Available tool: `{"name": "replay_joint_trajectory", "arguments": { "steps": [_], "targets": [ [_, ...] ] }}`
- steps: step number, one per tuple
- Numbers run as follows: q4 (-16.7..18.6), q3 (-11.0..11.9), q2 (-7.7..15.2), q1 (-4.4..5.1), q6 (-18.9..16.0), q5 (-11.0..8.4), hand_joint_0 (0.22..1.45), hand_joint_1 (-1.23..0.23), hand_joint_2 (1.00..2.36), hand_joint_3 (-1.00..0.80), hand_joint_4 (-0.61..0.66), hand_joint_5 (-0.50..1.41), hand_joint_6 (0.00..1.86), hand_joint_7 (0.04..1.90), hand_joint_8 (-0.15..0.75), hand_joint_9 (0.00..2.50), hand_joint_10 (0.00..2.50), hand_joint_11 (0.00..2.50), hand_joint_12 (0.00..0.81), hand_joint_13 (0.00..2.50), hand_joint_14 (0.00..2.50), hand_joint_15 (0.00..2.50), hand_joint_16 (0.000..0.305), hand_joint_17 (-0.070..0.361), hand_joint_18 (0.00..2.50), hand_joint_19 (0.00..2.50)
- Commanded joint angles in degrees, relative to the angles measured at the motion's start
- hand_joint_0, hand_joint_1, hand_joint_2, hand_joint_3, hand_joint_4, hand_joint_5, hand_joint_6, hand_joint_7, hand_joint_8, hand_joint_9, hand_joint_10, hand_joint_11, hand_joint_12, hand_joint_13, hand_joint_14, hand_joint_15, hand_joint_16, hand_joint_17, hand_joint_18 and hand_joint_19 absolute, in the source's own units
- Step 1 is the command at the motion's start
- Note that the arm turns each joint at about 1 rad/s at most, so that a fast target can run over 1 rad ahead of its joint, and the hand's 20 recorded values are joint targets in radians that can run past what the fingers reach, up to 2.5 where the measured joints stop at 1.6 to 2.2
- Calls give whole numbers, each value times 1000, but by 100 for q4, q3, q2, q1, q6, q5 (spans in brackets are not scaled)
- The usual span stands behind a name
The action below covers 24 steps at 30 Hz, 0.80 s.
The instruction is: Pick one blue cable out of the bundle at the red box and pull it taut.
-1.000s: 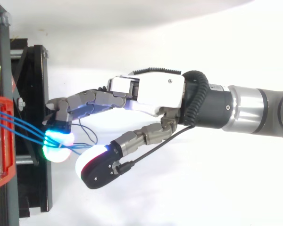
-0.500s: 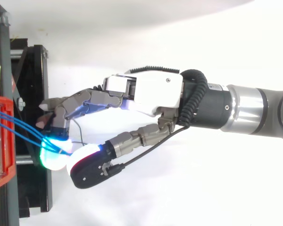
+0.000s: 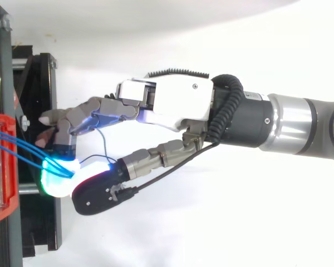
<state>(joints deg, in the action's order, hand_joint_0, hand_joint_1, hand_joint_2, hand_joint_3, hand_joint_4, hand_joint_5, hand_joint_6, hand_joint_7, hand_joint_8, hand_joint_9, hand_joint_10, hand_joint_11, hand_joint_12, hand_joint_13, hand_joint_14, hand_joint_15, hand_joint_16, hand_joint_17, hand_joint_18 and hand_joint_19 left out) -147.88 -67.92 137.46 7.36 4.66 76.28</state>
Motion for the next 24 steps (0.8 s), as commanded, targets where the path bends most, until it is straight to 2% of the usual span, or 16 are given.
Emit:
{"name": "replay_joint_trajectory", "arguments": {
  "steps": [1,7,17,24],
  "targets": [
    [-21,15,0,-15,0,1,598,-689,1017,-191,119,-208,905,808,286,437,4,186,363,223,3,92,52,118,188,69],
    [-21,15,0,-33,0,89,603,-701,1022,-102,72,-212,929,827,289,448,5,209,361,237,3,101,52,117,216,56],
    [-30,24,-26,-68,0,230,633,-784,1022,-138,59,-216,953,867,295,496,7,293,364,280,3,115,52,116,267,52],
    [-373,24,-193,-103,0,309,649,-788,1021,-160,51,-217,954,922,298,521,7,309,366,293,3,119,51,116,282,49]
  ]
}}
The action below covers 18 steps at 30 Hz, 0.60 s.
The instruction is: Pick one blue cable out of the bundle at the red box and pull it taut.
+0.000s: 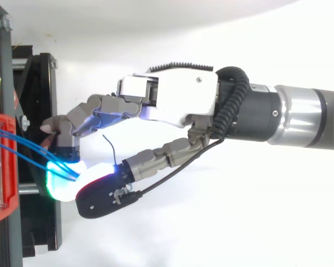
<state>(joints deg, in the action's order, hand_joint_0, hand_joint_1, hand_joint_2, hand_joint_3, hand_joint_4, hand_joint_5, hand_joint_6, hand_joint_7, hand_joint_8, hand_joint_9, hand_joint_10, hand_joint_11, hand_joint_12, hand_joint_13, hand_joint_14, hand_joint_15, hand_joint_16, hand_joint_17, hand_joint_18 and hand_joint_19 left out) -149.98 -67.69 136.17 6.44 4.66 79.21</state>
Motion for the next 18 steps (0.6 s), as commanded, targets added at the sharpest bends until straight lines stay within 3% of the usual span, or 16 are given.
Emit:
{"name": "replay_joint_trajectory", "arguments": {
  "steps": [1,8,18],
  "targets": [
    [-216,2,-81,-20,0,16,650,-787,1021,-163,57,-218,954,926,300,524,7,318,365,293,6,114,51,116,283,56],
    [-567,2,-204,-55,-26,16,651,-768,1021,-181,68,-219,954,928,303,550,9,384,365,295,4,123,51,116,283,67],
    [-998,28,-345,-108,-44,16,652,-750,1021,-191,70,-223,953,932,327,719,14,695,372,338,5,157,51,115,296,83]
  ]
}}
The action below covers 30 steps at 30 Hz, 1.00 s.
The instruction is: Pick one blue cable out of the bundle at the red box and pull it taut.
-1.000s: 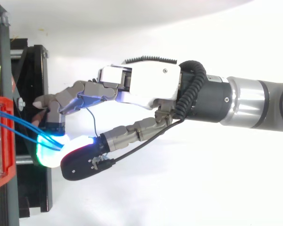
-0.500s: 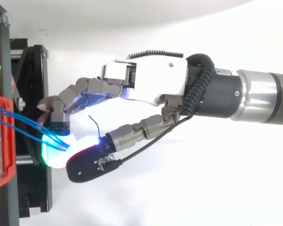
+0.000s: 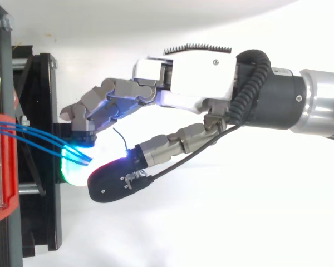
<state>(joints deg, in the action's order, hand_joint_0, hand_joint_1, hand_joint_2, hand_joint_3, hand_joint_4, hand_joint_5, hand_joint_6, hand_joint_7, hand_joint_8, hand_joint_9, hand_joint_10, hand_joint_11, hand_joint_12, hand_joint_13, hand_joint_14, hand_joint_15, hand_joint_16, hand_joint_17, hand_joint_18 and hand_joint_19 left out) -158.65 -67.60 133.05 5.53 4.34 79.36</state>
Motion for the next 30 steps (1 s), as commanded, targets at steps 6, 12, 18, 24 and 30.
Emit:
{"name": "replay_joint_trajectory", "arguments": {
  "steps": [6,12,18,24,30],
  "targets": [
    [-413,125,-60,-26,-21,-18,653,-748,1021,-197,70,-224,952,931,334,799,14,853,375,377,7,188,51,116,311,95],
    [-975,379,-60,-26,-65,-18,658,-746,1020,-212,67,-225,951,922,331,877,12,995,380,422,7,219,51,115,335,98],
    [-1371,494,-60,-26,-153,-9,660,-744,1019,-224,64,-227,949,919,330,918,10,1067,378,432,8,227,51,115,344,107],
    [-1643,687,-60,-17,-188,-18,665,-757,1018,-238,59,-226,950,885,326,928,9,1088,380,440,8,231,51,115,357,116],
    [-2074,898,-60,1,-223,-9,722,-860,1012,-357,59,-226,944,892,322,924,9,1085,381,469,7,218,51,114,415,90]
  ]
}}
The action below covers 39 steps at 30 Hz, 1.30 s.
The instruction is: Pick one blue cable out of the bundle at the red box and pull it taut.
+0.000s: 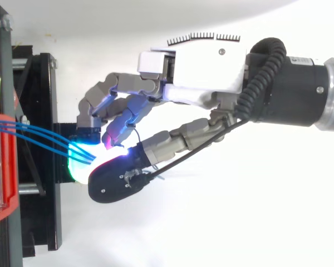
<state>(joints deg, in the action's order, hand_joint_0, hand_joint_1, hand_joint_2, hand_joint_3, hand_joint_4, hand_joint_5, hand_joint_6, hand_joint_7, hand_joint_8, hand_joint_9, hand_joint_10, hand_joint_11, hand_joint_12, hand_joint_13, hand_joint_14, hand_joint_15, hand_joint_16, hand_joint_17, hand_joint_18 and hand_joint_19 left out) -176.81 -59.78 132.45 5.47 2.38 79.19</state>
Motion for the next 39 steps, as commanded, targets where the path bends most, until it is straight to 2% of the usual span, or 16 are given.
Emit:
{"name": "replay_joint_trajectory", "arguments": {
  "steps": [1,4,8,12,16,20,26,28,32,36,39],
  "targets": [
    [-345,134,0,6,-71,8,744,-873,1009,-394,70,-225,946,888,324,929,10,1089,380,478,7,225,51,114,436,86],
    [-433,142,0,6,-150,8,785,-869,1000,-500,88,-222,946,868,318,931,10,1087,380,510,8,230,50,111,487,73],
    [-442,151,0,6,-238,8,774,-881,1000,-500,102,-219,945,858,317,931,11,1076,381,531,8,234,49,111,527,70],
    [-424,151,0,6,-256,8,646,-894,1000,-500,114,-218,944,864,317,932,11,1095,380,534,10,254,49,111,529,109],
    [-415,151,0,6,-247,8,510,-799,1000,-500,138,-212,941,848,350,951,9,1091,404,537,9,279,54,121,530,153],
    [-415,151,0,6,-247,8,492,-747,1000,-500,140,-206,937,847,361,961,8,1097,410,541,9,281,55,124,537,171],
    [-415,151,0,15,-247,8,599,-674,1000,-500,114,-192,927,910,336,964,10,1091,384,535,9,278,50,112,508,192],
    [-415,151,0,15,-247,8,625,-686,1009,-392,92,-187,931,937,334,986,10,1106,382,544,9,282,49,111,518,195],
    [-415,151,0,15,-247,17,653,-720,1013,-337,54,-184,936,977,340,993,11,1099,382,564,9,280,49,111,542,180],
    [-407,151,0,15,-247,17,728,-764,1000,-498,22,-189,930,1002,343,989,11,1104,383,575,9,271,49,109,567,146],
    [-415,151,0,15,-247,17,751,-812,1000,-500,15,-187,929,926,341,996,12,1092,379,588,9,270,49,110,602,112]
  ]
}}
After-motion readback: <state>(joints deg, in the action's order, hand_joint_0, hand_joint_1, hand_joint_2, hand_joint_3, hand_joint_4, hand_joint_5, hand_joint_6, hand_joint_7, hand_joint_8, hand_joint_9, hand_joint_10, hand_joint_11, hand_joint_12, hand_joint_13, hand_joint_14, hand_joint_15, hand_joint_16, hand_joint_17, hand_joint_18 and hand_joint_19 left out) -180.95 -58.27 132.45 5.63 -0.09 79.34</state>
